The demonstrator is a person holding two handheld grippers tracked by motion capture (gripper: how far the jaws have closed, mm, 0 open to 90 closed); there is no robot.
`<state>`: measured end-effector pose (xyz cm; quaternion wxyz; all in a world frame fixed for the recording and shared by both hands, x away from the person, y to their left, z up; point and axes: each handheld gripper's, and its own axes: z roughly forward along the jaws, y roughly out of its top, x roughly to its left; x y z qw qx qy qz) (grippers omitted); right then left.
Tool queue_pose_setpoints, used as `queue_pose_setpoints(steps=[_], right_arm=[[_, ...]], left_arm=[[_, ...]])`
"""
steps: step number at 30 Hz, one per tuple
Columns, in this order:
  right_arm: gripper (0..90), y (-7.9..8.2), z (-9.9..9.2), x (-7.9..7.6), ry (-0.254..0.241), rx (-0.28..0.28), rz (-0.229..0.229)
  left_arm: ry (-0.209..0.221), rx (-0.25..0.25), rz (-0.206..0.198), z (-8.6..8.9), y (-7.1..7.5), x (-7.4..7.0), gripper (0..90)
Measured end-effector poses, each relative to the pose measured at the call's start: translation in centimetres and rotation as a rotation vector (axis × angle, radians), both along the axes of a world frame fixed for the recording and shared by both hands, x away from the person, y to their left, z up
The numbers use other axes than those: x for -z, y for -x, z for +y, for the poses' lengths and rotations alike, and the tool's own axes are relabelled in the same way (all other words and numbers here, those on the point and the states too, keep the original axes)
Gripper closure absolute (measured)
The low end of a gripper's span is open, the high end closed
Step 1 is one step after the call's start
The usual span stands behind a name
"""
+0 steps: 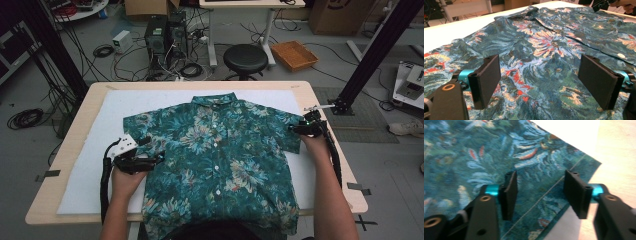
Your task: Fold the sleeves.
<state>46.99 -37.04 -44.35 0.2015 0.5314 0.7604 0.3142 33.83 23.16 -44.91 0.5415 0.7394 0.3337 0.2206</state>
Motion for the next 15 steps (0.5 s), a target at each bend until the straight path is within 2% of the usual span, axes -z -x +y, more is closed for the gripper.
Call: queue_pose_setpoints(steps=[2, 9, 11, 15], right_arm=[[60.2, 0.17, -0.07, 0.04, 0.004, 0.028, -0.010], [85.2, 0.66, -0.29, 0.26, 0.024, 0.038, -0.047], [89.3, 0.66, -0.27, 0.19, 0.035, 0.040, -0.048], [90.0, 0.74, 0.04, -0.21, 0.053, 0.027, -0.043]], left_arm=[[-0.002, 0.002, 0.001, 0.03, 0.00, -0.01, 18.5], [0.000, -0.001, 0.001, 0.01, 0.00, 0.00, 18.5], [-0.001, -0.001, 0.000, -0.01, 0.00, 0.00, 18.5], [0.000, -0.001, 0.000, 0.00, 0.00, 0.00, 18.5]])
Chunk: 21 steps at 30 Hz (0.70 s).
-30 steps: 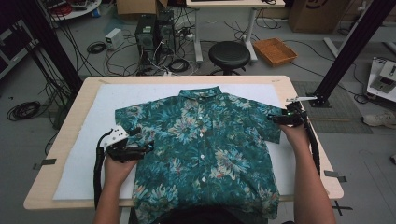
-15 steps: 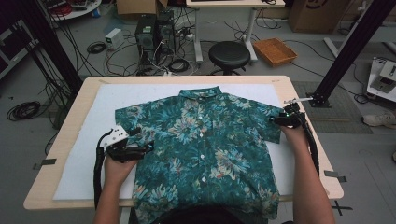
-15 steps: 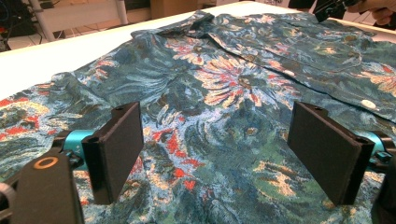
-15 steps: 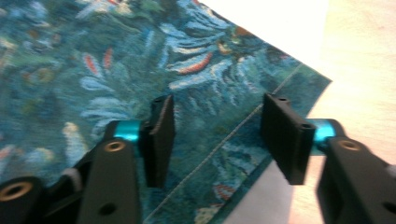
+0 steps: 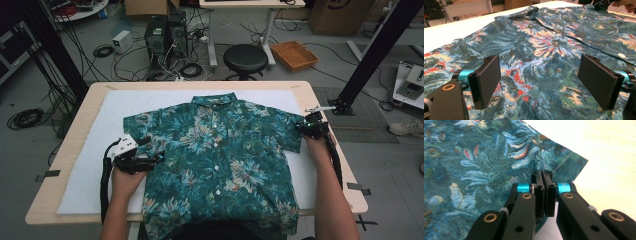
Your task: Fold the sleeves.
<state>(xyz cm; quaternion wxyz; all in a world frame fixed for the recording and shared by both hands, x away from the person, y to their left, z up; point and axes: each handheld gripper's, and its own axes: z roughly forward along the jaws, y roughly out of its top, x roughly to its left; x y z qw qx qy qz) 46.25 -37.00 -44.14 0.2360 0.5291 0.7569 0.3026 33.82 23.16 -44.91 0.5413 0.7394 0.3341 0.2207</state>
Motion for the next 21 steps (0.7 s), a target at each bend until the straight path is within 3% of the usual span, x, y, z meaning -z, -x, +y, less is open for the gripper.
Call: queue_pose_setpoints(steps=[11, 21], right_arm=[[90.0, 1.2, 2.1, -3.3, 0.014, -0.078, -0.103], [90.0, 2.8, 6.6, -5.7, 0.037, -0.207, -0.161]], left_arm=[[0.001, 0.002, 0.002, 0.0, 0.0, 0.0, 18.5], [0.000, 0.000, 0.001, 0.0, 0.0, 0.0, 18.5]])
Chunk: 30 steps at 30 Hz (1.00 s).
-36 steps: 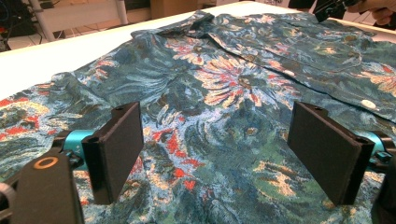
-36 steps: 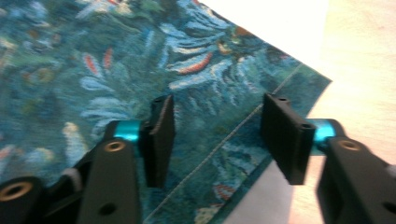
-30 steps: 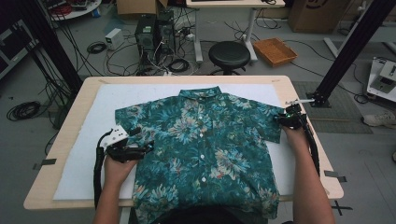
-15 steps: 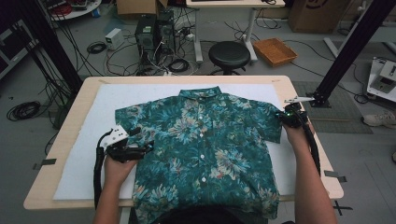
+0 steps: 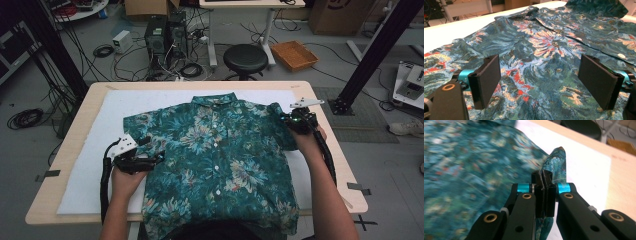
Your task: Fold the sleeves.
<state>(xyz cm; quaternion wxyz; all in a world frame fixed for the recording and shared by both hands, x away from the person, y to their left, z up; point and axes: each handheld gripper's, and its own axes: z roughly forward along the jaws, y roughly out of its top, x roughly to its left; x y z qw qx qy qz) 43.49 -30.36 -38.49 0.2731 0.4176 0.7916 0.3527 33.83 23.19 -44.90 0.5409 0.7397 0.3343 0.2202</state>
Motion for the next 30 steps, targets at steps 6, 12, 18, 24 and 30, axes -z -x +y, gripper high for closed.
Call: queue_pose_setpoints(steps=[6, 12, 18, 24, 30], right_arm=[[90.0, 0.7, 3.0, -0.8, 0.013, -0.067, -0.011], [89.9, 1.0, 5.5, -0.6, 0.032, -0.127, -0.001], [76.1, 1.5, 7.3, -0.3, 0.003, -0.197, 0.029], [65.6, 1.2, 6.6, -0.2, -0.019, -0.171, 0.041], [61.9, -0.4, 6.5, 1.9, 0.026, -0.128, 0.116]], left_arm=[[0.001, 0.000, 0.000, 0.0, 0.0, 0.0, 18.5], [0.004, 0.003, 0.001, 0.0, 0.0, 0.0, 18.5], [0.006, 0.000, 0.002, 0.0, 0.0, 0.0, 18.5], [0.003, 0.000, 0.003, 0.0, 0.0, 0.0, 18.5], [0.001, 0.001, 0.001, 0.0, 0.0, 0.0, 18.5]])
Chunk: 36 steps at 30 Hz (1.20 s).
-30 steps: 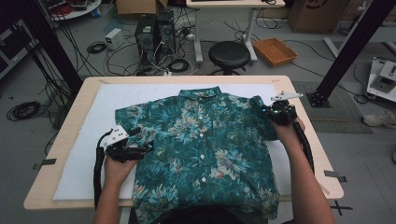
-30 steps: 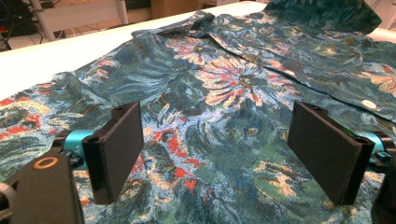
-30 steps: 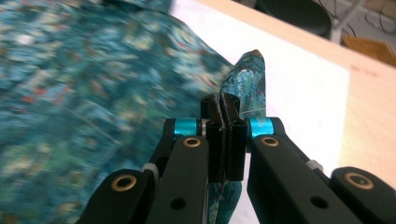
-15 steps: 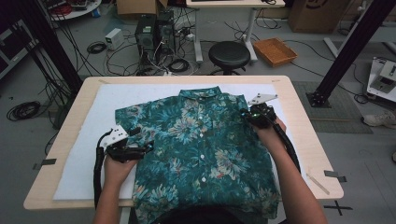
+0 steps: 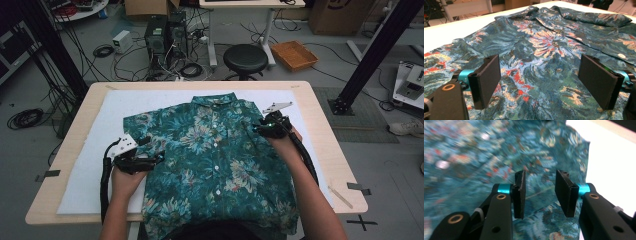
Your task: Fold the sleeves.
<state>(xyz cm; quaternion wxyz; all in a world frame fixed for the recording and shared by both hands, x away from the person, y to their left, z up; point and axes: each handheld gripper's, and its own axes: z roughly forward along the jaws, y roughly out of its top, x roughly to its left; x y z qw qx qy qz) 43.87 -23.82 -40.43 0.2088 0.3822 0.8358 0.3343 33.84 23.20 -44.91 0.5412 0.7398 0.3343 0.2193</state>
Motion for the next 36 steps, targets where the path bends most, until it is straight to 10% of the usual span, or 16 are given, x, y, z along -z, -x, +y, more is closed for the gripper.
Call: queue_pose_setpoints(steps=[6, 10, 36], right_arm=[[62.2, -2.1, -0.7, 2.6, 0.032, 0.068, 0.060], [88.4, -2.7, -0.8, 3.3, 0.007, 0.040, 0.094], [89.7, 0.6, 7.0, -0.9, 0.043, -0.187, -0.041]], left_arm=[[0.004, -0.002, 0.001, 0.0, 0.0, 0.0, 18.5], [0.001, -0.002, 0.001, 0.0, 0.0, 0.0, 18.5], [0.008, -0.003, 0.004, 0.0, 0.0, 0.0, 18.7]])
